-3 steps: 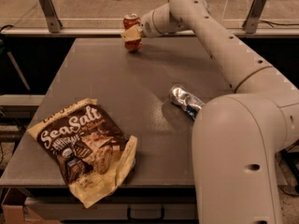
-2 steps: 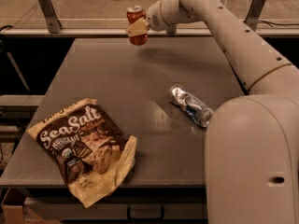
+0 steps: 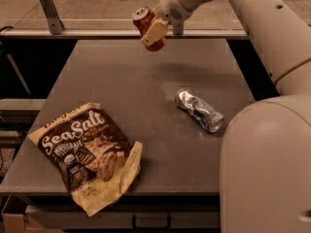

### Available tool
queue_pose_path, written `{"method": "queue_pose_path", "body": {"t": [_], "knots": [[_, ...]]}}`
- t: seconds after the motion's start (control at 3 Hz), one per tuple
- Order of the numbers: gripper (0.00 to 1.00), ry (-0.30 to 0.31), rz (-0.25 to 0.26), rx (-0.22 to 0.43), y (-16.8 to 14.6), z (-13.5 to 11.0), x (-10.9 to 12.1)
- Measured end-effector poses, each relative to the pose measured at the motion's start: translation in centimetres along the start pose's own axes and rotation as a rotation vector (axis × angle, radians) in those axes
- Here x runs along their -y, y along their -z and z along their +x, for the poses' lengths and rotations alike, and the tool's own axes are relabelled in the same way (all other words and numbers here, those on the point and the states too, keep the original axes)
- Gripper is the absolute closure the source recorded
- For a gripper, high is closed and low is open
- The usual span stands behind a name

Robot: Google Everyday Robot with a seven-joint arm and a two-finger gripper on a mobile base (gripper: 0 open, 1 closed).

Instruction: Knock coke can over

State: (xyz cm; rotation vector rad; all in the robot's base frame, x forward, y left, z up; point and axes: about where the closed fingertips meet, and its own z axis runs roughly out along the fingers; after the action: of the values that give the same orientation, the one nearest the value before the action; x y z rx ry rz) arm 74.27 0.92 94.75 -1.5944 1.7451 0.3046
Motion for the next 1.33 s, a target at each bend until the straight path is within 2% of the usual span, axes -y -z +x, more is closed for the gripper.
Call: {"method": "queue_pose_path", "body": {"t": [0.33,0.67,1.0,1.33], "knots": [[1.0,0.106,-0.109,-0.167,-0.2,2.2,-3.8],[1.0,0.185,-0.179,-0.31,-0.9,4.4,-6.1],[0.83,0.259,-0.242,-0.405,-2.3,5.6,-7.9],[0.6,0.324,-0.283,-0.438,-3.7,5.4,-9.1]]}}
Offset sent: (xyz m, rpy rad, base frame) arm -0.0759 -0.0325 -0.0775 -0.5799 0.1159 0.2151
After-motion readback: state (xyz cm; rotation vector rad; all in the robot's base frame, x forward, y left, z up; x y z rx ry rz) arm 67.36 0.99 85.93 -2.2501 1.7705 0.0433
